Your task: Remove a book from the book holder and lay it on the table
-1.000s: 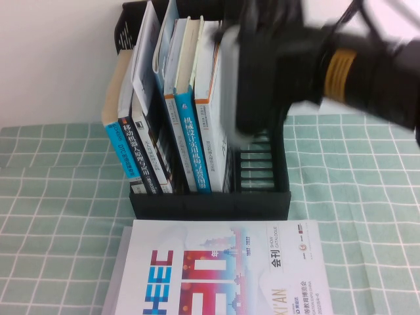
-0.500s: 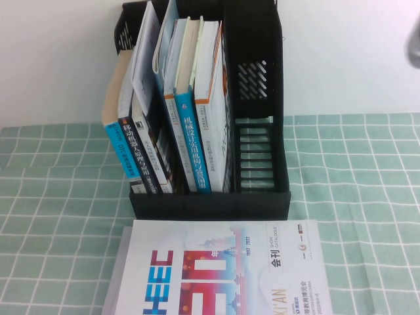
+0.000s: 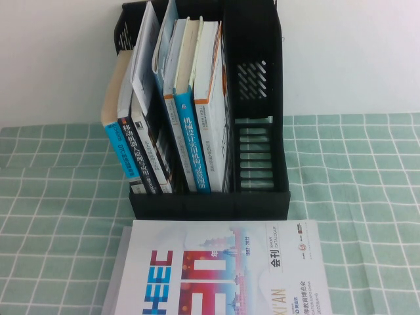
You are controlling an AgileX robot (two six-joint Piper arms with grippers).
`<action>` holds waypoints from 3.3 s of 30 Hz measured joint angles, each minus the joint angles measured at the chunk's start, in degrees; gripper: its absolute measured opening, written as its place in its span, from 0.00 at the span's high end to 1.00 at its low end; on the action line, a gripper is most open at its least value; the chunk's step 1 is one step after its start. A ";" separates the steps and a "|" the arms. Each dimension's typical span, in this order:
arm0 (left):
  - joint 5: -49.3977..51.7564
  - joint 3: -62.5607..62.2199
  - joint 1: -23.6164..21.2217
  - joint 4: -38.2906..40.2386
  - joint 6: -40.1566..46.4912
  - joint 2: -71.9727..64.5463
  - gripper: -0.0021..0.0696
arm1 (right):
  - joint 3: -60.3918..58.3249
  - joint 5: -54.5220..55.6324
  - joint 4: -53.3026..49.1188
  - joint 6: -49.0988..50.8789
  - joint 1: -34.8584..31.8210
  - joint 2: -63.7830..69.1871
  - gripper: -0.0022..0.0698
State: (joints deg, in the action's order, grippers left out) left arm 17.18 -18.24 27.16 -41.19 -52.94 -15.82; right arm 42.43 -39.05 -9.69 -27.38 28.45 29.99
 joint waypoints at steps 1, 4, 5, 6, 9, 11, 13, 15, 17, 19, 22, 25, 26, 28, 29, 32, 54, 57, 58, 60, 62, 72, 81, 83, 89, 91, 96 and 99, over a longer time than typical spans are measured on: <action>0.00 0.00 0.00 0.00 0.00 0.00 0.97 | -3.15 1.91 0.29 1.45 0.00 -3.11 0.97; -1.28 0.76 0.00 -1.09 0.00 0.00 0.97 | -11.78 7.14 1.94 4.89 0.00 -11.26 0.97; -2.13 1.16 0.00 -1.50 0.00 0.00 0.97 | -14.25 8.85 2.94 5.29 0.00 -13.54 0.97; -3.25 1.68 0.00 -2.08 0.00 0.00 0.97 | -16.09 10.27 3.77 5.66 0.00 -15.14 0.97; -6.88 2.93 0.00 -4.25 0.00 0.00 0.97 | -21.16 12.34 6.48 6.05 0.00 -19.39 0.97; -8.90 3.44 0.00 -5.67 0.00 0.00 0.97 | -23.55 12.25 8.54 6.05 0.00 -21.19 0.97; -10.04 3.68 0.00 -6.61 0.00 0.00 0.97 | -24.97 10.89 10.37 6.05 0.00 -21.84 0.97; -10.45 3.68 0.00 -6.97 0.00 0.00 0.97 | -25.56 9.41 11.07 6.05 0.00 -21.95 0.97; -10.57 3.68 0.00 -7.18 0.00 0.00 0.97 | -25.83 7.45 11.80 6.05 0.00 -21.95 0.97; -10.69 3.82 0.00 -7.23 0.00 0.00 0.97 | -26.22 6.41 12.32 6.05 0.00 -21.95 0.97; -10.67 3.93 0.00 -7.23 0.00 0.00 0.97 | -26.92 5.96 12.72 6.05 0.00 -21.95 0.97; -10.67 3.93 0.00 -7.23 0.00 0.00 0.97 | -27.74 5.96 12.97 6.05 0.00 -21.95 0.97; -10.67 3.93 0.00 -7.23 0.00 0.00 0.97 | -28.10 5.96 13.07 6.05 0.00 -21.95 0.97; -10.67 3.93 0.00 -7.23 0.00 0.00 0.97 | -28.35 5.96 13.17 6.05 0.00 -21.95 0.97; -10.67 3.93 0.00 -7.32 0.00 0.00 0.97 | -28.57 5.96 13.28 6.05 0.00 -21.95 0.97; -10.67 3.93 0.00 -7.32 0.00 0.00 0.97 | -28.69 5.82 13.40 6.05 0.00 -21.95 0.97; -7.71 4.14 -8.88 13.62 16.86 8.06 0.97 | -28.69 5.82 13.62 6.05 0.00 -21.95 0.97; -7.71 5.47 -14.17 20.35 21.99 12.77 0.97 | -28.69 5.82 13.62 6.05 0.00 -21.95 0.97; -7.71 6.22 -15.98 23.27 24.55 14.46 0.97 | -28.69 5.82 13.62 6.05 0.00 -21.95 0.97; -7.94 8.15 -18.92 29.53 29.96 16.08 0.97 | -28.69 5.82 13.62 6.05 0.00 -21.95 0.97; -8.31 10.89 -21.50 34.59 35.60 16.46 0.97 | -28.69 5.82 13.76 6.05 0.00 -21.95 0.97; -7.17 19.52 -24.54 38.11 40.46 16.54 0.97 | -28.69 5.82 13.89 6.05 0.00 -21.95 0.97; 2.20 19.52 -24.54 38.11 40.56 16.54 0.97 | -28.69 5.82 14.02 6.05 0.00 -21.95 0.97; 2.32 19.52 -24.54 38.11 40.56 16.54 0.97 | -28.69 5.82 14.02 6.05 0.00 -21.95 0.97; 2.54 19.52 -24.54 38.11 40.56 16.54 0.97 | -28.69 5.82 14.02 6.05 0.00 -21.95 0.97; 2.54 19.52 -24.54 38.11 40.56 16.54 0.97 | -28.69 5.82 14.02 6.05 0.00 -21.95 0.97; 2.54 19.52 -24.54 38.11 40.56 16.54 0.97 | -28.69 5.82 14.02 6.05 0.00 -21.95 0.97; 2.54 19.52 -24.54 38.11 40.56 16.54 0.97 | -28.69 5.82 14.02 6.05 0.00 -21.95 0.97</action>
State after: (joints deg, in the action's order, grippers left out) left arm 19.72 1.28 2.62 -3.07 -12.39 0.73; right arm 13.74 -33.23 4.34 -21.33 28.45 8.04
